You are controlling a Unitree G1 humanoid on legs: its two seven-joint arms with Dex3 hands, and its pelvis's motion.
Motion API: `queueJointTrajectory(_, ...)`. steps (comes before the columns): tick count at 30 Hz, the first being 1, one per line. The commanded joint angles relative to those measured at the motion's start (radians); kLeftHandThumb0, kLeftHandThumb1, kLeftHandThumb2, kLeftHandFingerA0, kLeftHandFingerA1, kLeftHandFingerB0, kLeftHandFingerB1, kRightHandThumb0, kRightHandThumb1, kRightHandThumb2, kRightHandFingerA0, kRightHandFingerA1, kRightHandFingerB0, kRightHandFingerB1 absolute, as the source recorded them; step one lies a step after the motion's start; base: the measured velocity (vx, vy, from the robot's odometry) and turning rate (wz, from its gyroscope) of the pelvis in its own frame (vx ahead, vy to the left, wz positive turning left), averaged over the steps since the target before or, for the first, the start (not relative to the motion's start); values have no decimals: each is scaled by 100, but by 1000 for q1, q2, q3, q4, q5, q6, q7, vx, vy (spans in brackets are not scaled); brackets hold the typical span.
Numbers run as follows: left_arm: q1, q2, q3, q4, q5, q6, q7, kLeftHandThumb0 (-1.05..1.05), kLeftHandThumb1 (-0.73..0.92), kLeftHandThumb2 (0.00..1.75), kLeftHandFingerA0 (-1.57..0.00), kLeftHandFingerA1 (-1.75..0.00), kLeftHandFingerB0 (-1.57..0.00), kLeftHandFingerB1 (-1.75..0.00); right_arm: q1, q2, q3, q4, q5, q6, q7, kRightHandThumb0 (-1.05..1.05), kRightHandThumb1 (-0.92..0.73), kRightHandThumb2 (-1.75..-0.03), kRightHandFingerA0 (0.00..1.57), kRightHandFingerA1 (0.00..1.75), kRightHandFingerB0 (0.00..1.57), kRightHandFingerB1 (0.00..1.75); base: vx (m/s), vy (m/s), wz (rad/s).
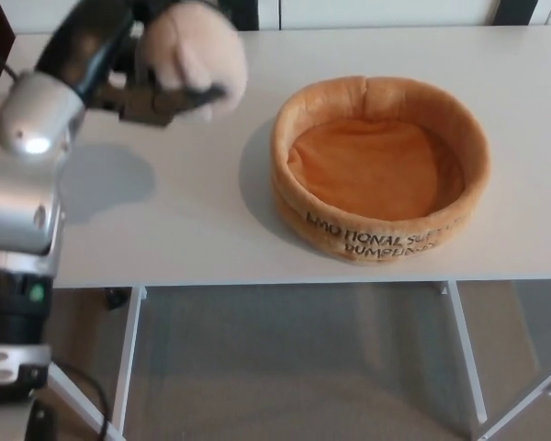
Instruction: The robot walks towards a table in front, picks a dumpling toy with left hand and puts it in an orange round plate
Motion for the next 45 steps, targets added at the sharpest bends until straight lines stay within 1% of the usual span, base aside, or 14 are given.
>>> queueJointTrajectory(1,-337,-219,156,-124,-410,396,31,-20,72,63,-115,-65,-98,-60,8,-10,1,11,3,27,25,-45,-65,-59,81,56,38,38,0,0,0)
queueJointTrajectory(4,-350,-235,148,-112,-386,394,29,-20,72,63,-115,-65,-98,-60,5,-8,-3,13,8,30,29,-45,-65,-59,81,56,38,38,0,0,0)
queueJointTrajectory(5,-385,-284,87,-48,-313,362,53,-20,68,74,-111,-68,-96,-71,4,-9,-4,8,10,27,38,-45,-64,-58,80,56,43,40,0,0,0)
queueJointTrajectory(7,-407,-320,38,1,-254,336,68,-10,75,67,-113,-60,-97,-71,1,-11,-2,4,8,29,44,-47,-64,-58,80,56,43,40,0,0,0)
queueJointTrajectory(17,-434,-398,-137,195,-125,238,115,-13,78,67,-110,-60,-97,-67,-6,-11,-7,8,10,33,49,-48,-63,-58,80,56,43,40,0,0,0)
queueJointTrajectory(18,-427,-413,-165,229,-107,230,132,-11,75,71,-111,-63,-96,-77,-6,-12,-8,4,12,35,57,-46,-63,-58,78,57,43,41,0,0,0)
queueJointTrajectory(20,-405,-446,-217,296,-78,216,169,-10,75,72,-111,-64,-98,-76,-5,-15,-11,-4,16,37,68,-47,-63,-58,77,57,43,41,0,0,0)
queueJointTrajectory(28,-339,-441,-328,342,-38,223,205,-15,75,67,-111,-70,-98,-69,-12,-16,4,-6,-4,37,69,-48,-64,-59,81,57,51,43,0,0,0)
queueJointTrajectory(35,-300,-387,-382,331,-19,221,196,-20,75,64,-110,-63,-95,-62,-21,-20,22,1,-18,35,59,-50,-63,-59,84,56,46,41,0,0,0)
queueJointTrajectory(36,-303,-365,-378,345,-15,217,197,-19,74,67,-100,-75,-94,-65,-24,-21,24,3,-18,36,61,-49,-65,-59,83,56,50,42,0,0,0)
queueJointTrajectory(38,-305,-352,-372,355,-16,210,199,-19,74,67,-100,-75,-94,-65,-24,-23,25,1,-15,37,67,-49,-65,-59,83,56,50,42,0,0,0)
queueJointTrajectory(42,-283,-351,-378,332,-4,215,229,-22,74,64,-105,-64,-94,-53,-16,-20,26,1,-13,41,67,-49,-64,-59,83,56,45,41,0,0,0)
queueJointTrajectory(44,-274,-350,-388,323,6,208,236,-23,76,64,-101,-53,-82,-46,-18,-17,28,6,-16,41,64,-49,-64,-59,82,55,44,41,0,0,0)
queueJointTrajectory(45,-272,-355,-398,325,17,214,244,-37,62,59,-76,-47,-43,-34,-19,-16,25,7,-12,45,68,-49,-63,-59,76,55,45,41,0,0,0)
